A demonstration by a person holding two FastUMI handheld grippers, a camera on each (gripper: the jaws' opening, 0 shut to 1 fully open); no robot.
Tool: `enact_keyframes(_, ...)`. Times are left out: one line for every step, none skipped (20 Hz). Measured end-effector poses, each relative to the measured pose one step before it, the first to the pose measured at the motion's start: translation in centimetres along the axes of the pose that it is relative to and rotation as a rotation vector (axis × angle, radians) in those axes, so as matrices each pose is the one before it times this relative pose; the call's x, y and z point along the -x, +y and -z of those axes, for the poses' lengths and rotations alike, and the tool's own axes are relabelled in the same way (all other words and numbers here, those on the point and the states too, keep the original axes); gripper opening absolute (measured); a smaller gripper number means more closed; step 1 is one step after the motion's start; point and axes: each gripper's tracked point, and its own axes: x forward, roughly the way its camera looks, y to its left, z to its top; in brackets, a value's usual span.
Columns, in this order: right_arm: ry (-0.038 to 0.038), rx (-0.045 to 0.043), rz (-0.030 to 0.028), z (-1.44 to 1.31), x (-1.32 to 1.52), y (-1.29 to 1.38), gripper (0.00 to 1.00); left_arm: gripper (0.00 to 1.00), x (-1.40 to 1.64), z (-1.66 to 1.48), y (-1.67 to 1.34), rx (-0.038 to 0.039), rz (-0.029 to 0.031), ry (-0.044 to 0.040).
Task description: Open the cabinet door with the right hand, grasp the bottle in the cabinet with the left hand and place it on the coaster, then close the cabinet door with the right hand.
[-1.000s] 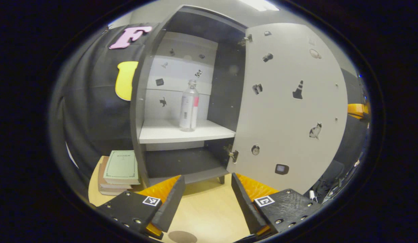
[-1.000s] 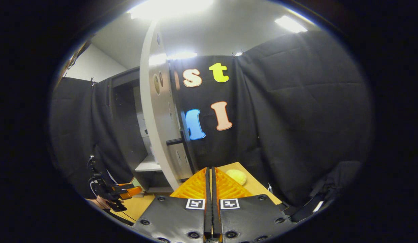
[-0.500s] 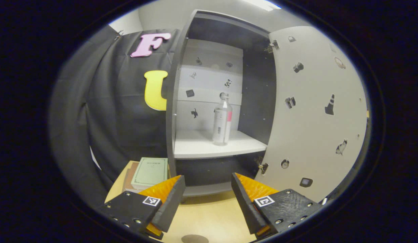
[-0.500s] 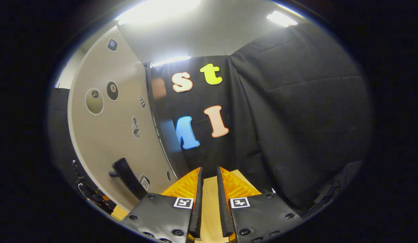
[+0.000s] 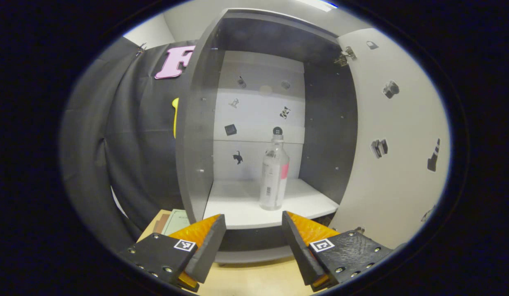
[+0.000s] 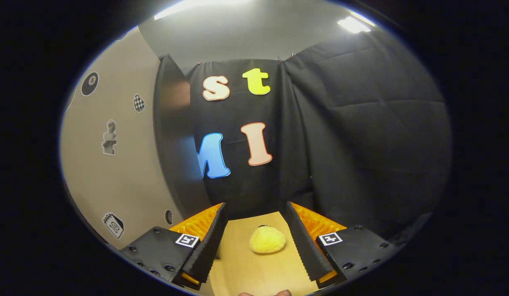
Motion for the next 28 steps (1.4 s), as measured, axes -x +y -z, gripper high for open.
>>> enact_keyframes(0.00487, -0.00335, 0.00744, 0.147, -0.629, -0.317, 0.84, 0.85, -1.101, -0.661, -0.386, 0.01061, 0.00804, -0.00866)
enact_keyframes(0.00594, 0.00235, 0.01283, 0.287, -0.747, -0.386, 0.89, 0.82, -1.083, -0.592, -0.519, 0.01738, 0.01262, -0.00742)
enact_keyframes(-0.00192, 0.01001, 0.01213, 0.175, -0.142, -0.384, 1.00, 0.83, -1.038, -0.571, -0.342, 0.01922, 0.01162, -0.00712)
enact_keyframes(-0.00002, 0.00997, 0.00842, 0.116, -0.322, -0.222, 0.99, 0.83, -1.026, -0.382, -0.275, 0.01409, 0.00937, -0.00574)
enact_keyframes(0.00997, 0.00400, -0.00166, 0.373, -0.100, -0.055, 0.98, 0.83, -1.071, -0.419, -0.155, 0.00574, 0.00686, -0.00722)
enact_keyframes(0.01028, 0.00172, -0.00121, 0.446, -0.094, -0.132, 0.98, 0.82, -0.951, -0.409, -0.065, 0.00035, -0.00033, -0.00558)
enact_keyframes(0.00732, 0.00018, 0.00258, 0.292, 0.009, -0.241, 0.98, 0.85, -0.894, -0.262, -0.022, -0.00584, 0.00188, -0.00512)
enact_keyframes(0.00710, -0.00367, 0.00173, 0.384, -0.098, -0.120, 0.98, 0.85, -0.842, -0.172, -0.102, -0.00881, 0.00126, -0.00232)
enact_keyframes(0.01124, -0.00835, -0.00318, 0.378, 0.022, -0.068, 0.98, 0.82, -0.708, -0.146, -0.238, -0.01125, 0.00389, -0.00251)
enact_keyframes(0.01392, -0.01032, -0.00506, 0.560, -0.100, 0.030, 0.98, 0.85, -0.478, -0.139, -0.217, -0.00993, 0.00044, -0.00416)
enact_keyframes(0.01275, -0.00584, -0.00234, 0.432, 0.039, -0.077, 0.98, 0.82, -0.740, 0.040, -0.127, -0.00380, 0.00134, -0.00170)
enact_keyframes(0.00247, 0.00153, -0.00227, 0.131, -0.110, -0.079, 0.98, 0.82, -0.790, 0.086, -0.374, 0.00378, 0.00831, -0.00248)
enact_keyframes(-0.00894, 0.00468, -0.00035, -0.156, 0.043, -0.034, 0.98, 0.82, -0.465, -0.069, -0.356, 0.00298, 0.00947, -0.00309)
enact_keyframes(-0.00583, 0.00580, 0.00240, 0.000, 0.049, -0.110, 0.98, 0.82, -0.594, -0.062, -0.214, -0.00496, 0.00524, -0.00218)
enact_keyframes(0.00152, 0.00276, 0.00075, 0.030, -0.131, -0.094, 0.98, 0.82, -0.610, -0.154, -0.065, -0.01356, 0.00231, -0.00197)
enact_keyframes(0.00686, -0.00131, -0.00067, 0.200, -0.134, 0.027, 0.98, 0.82, -0.764, 0.071, -0.035, -0.01482, 0.00260, -0.00053)
enact_keyframes(0.00700, -0.00419, 0.00157, 0.174, -0.199, -0.094, 0.98, 0.84, -0.589, 0.057, -0.180, -0.01340, 0.00808, 0.00351)
enact_keyframes(0.00534, -0.00545, 0.00453, 0.079, -0.062, -0.101, 0.98, 0.85, -0.612, 0.018, -0.103, -0.01362, 0.00306, -0.00002)
enact_keyframes(-0.00064, -0.00644, 0.00492, -0.032, -0.066, -0.108, 0.98, 0.85, -0.537, -0.024, 0.015, -0.01420, -0.00369, -0.00360)
enact_keyframes(-0.00283, -0.00540, 0.00596, -0.113, -0.064, -0.095, 0.98, 0.84, -0.471, 0.137, 0.073, -0.01249, -0.00002, -0.00123)
enact_keyframes(0.00098, -0.00421, 0.00245, -0.018, -0.130, -0.089, 0.98, 0.85, -0.390, 0.055, -0.058, -0.00991, 0.00437, -0.00029)
enact_keyframes(0.00771, -0.00312, 0.00370, 0.177, 0.043, -0.169, 0.98, 0.84, -0.458, -0.023, -0.165, -0.00689, 0.00312, -0.00196)
enact_keyframes(0.00648, -0.00362, 0.00696, 0.203, -0.059, -0.294, 0.98, 0.85, -0.548, 0.122, -0.167, -0.00159, 0.00129, 0.00001)
enact_keyframes(0.00606, -0.00498, 0.00613, 0.176, -0.064, -0.157, 0.98, 0.84, -0.201, 0.113, -0.208, 0.00196, 0.00686, 0.00143)
enact_keyframes(0.00281, -0.00714, 0.00349, 0.058, 0.053, -0.088, 0.98, 0.84, -0.250, 0.014, -0.036, 0.00088, 0.00234, -0.00335)
enact_keyframes(0.00058, -0.00686, 0.00375, 0.096, 0.054, -0.067, 0.98, 0.84, -0.126, 0.061, -0.005, -0.00108, 0.00080, -0.00006)
enact_keyframes(-0.00085, -0.00450, 0.00626, 0.029, 0.007, -0.124, 0.98, 0.84, -0.098, 0.013, 0.007, -0.00481, -0.00151, 0.00026)
enact_keyframes(0.00153, 0.00402, 0.00829, 0.173, -0.010, -0.123, 0.98, 0.84, -0.212, 0.046, 0.218, -0.00578, -0.00616, 0.00015)
